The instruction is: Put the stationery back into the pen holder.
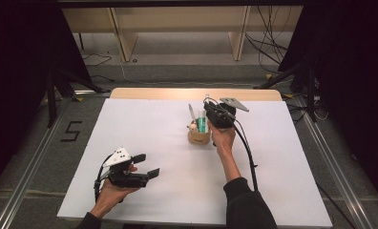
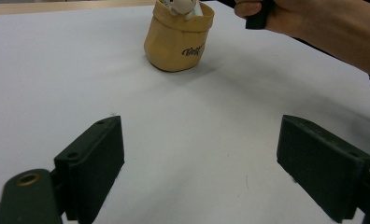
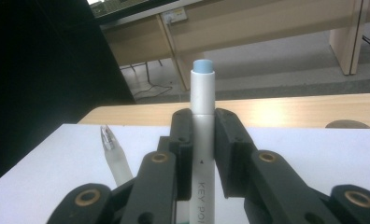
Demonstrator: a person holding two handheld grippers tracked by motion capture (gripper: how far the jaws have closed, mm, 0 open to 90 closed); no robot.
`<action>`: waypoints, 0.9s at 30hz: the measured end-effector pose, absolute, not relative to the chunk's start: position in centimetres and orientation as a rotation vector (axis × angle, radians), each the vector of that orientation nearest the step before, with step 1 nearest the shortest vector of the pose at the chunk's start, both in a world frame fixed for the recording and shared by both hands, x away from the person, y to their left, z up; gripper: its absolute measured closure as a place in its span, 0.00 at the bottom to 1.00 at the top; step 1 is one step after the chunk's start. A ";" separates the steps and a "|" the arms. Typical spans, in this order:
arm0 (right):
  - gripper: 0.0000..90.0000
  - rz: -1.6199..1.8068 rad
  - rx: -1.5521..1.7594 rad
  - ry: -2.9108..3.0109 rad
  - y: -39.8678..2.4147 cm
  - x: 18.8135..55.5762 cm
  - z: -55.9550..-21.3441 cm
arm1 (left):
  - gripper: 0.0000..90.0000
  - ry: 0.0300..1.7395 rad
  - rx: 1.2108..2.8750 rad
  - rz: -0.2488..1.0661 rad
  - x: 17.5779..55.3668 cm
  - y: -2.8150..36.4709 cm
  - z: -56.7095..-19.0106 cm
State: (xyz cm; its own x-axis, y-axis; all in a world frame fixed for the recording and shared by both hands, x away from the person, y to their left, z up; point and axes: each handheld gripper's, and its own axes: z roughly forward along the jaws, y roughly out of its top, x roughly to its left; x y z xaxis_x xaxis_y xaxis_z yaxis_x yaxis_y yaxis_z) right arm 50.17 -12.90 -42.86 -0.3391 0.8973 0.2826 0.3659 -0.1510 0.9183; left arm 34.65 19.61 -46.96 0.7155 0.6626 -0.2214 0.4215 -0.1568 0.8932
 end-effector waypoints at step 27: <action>0.79 1.465 1.343 1.731 -13.2 48.9 -43.3 | 0.16 0.856 1.794 0.270 34.6 19.5 -47.0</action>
